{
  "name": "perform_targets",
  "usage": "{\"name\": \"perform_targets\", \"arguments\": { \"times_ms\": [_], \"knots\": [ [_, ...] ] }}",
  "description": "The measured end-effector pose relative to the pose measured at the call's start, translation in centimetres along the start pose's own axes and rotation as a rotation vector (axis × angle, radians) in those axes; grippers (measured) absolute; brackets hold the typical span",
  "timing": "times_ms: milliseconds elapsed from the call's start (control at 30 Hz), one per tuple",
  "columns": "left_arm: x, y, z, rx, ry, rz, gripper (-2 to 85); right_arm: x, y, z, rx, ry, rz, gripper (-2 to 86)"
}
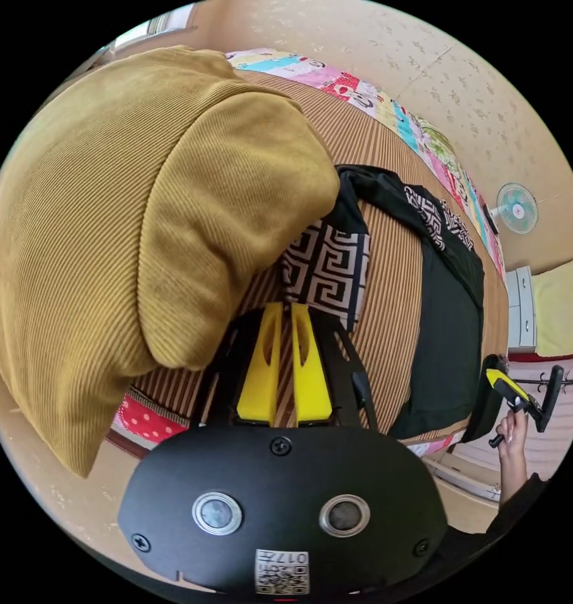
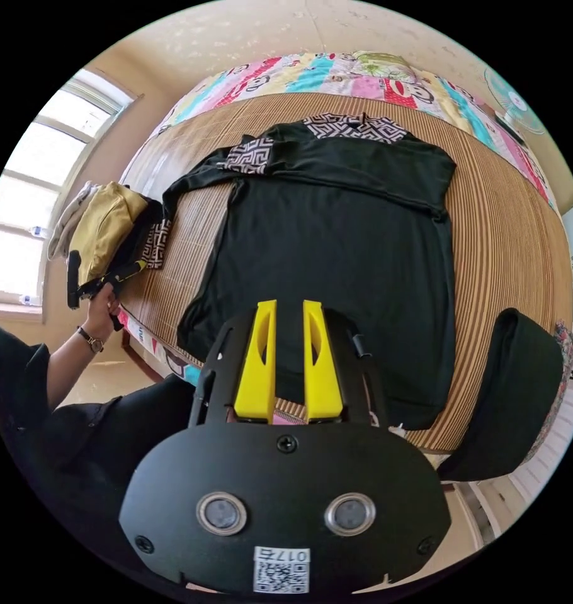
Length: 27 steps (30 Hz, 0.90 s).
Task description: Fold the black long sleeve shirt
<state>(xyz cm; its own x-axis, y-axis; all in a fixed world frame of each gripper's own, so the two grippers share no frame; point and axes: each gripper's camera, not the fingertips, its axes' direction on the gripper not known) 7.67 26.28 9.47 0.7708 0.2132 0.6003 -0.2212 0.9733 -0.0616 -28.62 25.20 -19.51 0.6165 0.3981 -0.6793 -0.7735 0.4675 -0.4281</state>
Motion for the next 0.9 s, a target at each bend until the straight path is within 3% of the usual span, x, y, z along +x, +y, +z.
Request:
{"name": "perform_targets", "arguments": {
  "times_ms": [200,367,500,667,800,900],
  "knots": [
    [5.2,-0.7,-9.9,0.165,0.129,0.308,0.7,-10.1,-1.0,0.6,0.058,0.066,-0.374,10.6],
    [6.2,-4.0,-14.5,0.140,0.362,0.414,0.7,-18.3,-3.2,-0.4,0.201,0.027,-0.597,14.2],
    [5.8,-6.3,-16.5,0.119,0.461,0.433,1.0,-21.6,-4.8,-2.3,0.339,-0.105,-0.603,15.1],
    [4.7,-8.0,-19.0,0.191,0.499,0.427,2.4,-23.8,-8.5,-0.6,0.432,0.180,-0.544,10.1],
    [1.8,-8.0,-22.6,0.422,0.403,0.315,6.5,-22.4,-12.3,-1.6,0.469,0.044,-0.617,3.9],
    [0.9,-8.6,-21.9,0.399,0.411,0.286,6.8,-19.2,-17.9,-2.6,0.399,-0.083,-0.586,3.3]
  ]
}}
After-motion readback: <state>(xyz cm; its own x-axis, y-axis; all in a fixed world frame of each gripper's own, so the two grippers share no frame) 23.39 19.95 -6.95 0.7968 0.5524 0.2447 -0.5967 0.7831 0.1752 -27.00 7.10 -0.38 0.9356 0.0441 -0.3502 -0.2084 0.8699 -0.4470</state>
